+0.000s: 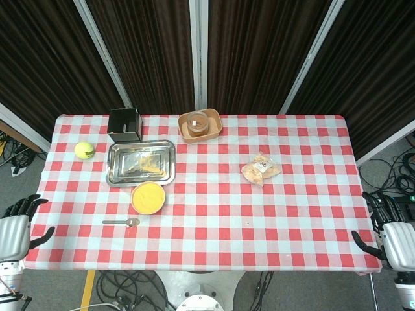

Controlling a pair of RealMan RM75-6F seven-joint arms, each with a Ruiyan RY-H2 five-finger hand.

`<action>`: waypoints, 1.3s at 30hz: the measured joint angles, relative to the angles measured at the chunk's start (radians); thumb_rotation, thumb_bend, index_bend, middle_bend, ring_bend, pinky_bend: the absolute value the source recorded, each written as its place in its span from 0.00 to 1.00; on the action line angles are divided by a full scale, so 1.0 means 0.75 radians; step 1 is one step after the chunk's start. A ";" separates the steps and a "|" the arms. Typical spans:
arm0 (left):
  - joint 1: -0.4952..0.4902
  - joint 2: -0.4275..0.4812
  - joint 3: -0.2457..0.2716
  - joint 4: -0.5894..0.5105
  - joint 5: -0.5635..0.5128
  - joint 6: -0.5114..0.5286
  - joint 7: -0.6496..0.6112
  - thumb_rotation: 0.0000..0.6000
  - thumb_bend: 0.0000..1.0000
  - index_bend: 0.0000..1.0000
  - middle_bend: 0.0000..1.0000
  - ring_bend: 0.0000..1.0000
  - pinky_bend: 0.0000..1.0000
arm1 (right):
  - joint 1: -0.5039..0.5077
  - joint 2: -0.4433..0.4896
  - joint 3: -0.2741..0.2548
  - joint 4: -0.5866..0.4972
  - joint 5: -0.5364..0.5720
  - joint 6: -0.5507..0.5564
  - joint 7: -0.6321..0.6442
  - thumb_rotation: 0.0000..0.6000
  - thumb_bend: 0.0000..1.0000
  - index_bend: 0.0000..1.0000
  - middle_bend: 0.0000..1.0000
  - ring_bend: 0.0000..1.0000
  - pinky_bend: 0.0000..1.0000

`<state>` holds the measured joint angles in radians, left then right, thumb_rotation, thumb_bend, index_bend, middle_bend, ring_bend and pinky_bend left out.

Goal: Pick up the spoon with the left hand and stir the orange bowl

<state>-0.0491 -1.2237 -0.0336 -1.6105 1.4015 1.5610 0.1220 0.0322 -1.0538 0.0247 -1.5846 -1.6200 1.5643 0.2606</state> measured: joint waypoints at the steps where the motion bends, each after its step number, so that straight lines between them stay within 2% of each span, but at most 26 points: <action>1: 0.004 -0.001 0.000 -0.001 0.000 0.001 0.002 1.00 0.22 0.33 0.30 0.23 0.28 | 0.001 0.000 0.000 0.001 0.000 -0.002 0.001 1.00 0.25 0.00 0.15 0.00 0.03; 8: 0.010 -0.006 -0.003 -0.006 -0.002 -0.011 -0.003 1.00 0.21 0.34 0.31 0.23 0.28 | 0.006 0.005 0.006 0.015 -0.002 0.008 0.017 1.00 0.25 0.00 0.15 0.00 0.03; 11: -0.008 -0.003 -0.016 -0.008 -0.011 -0.052 -0.025 1.00 0.19 0.38 0.37 0.28 0.31 | 0.012 0.009 0.012 0.023 -0.004 0.009 0.022 1.00 0.25 0.00 0.16 0.00 0.03; 13: -0.033 -0.003 -0.028 -0.006 -0.015 -0.093 -0.056 1.00 0.19 0.41 0.43 0.36 0.38 | 0.017 0.011 0.015 0.025 -0.002 0.006 0.024 1.00 0.25 0.00 0.16 0.00 0.03; 18: -0.116 -0.001 -0.053 -0.002 -0.015 -0.237 -0.152 1.00 0.23 0.51 0.65 0.63 0.76 | 0.035 0.018 0.027 0.022 0.001 -0.006 0.024 1.00 0.25 0.00 0.16 0.00 0.03; 21: -0.182 -0.008 -0.063 0.003 -0.012 -0.349 -0.199 1.00 0.24 0.54 0.75 0.73 0.87 | 0.044 0.021 0.031 0.017 0.004 -0.018 0.017 1.00 0.25 0.00 0.16 0.00 0.03; 27: -0.307 -0.069 -0.068 0.036 -0.044 -0.572 -0.216 1.00 0.24 0.55 0.86 0.83 0.94 | 0.056 0.025 0.034 0.010 0.028 -0.049 0.007 1.00 0.25 0.00 0.16 0.00 0.03; 31: -0.373 -0.126 -0.066 0.057 -0.127 -0.703 -0.168 1.00 0.24 0.56 0.91 0.87 0.97 | 0.061 0.028 0.036 0.005 0.034 -0.056 0.000 1.00 0.25 0.00 0.16 0.00 0.03; 39: -0.432 -0.225 -0.053 0.093 -0.269 -0.798 -0.049 1.00 0.24 0.59 0.93 0.89 0.97 | 0.065 0.026 0.033 0.007 0.047 -0.071 -0.001 1.00 0.25 0.00 0.16 0.00 0.03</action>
<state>-0.3733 -1.3925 -0.0734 -1.5405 1.2001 0.9629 0.0852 0.0813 -1.0344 0.0496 -1.5796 -1.5848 1.5111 0.2602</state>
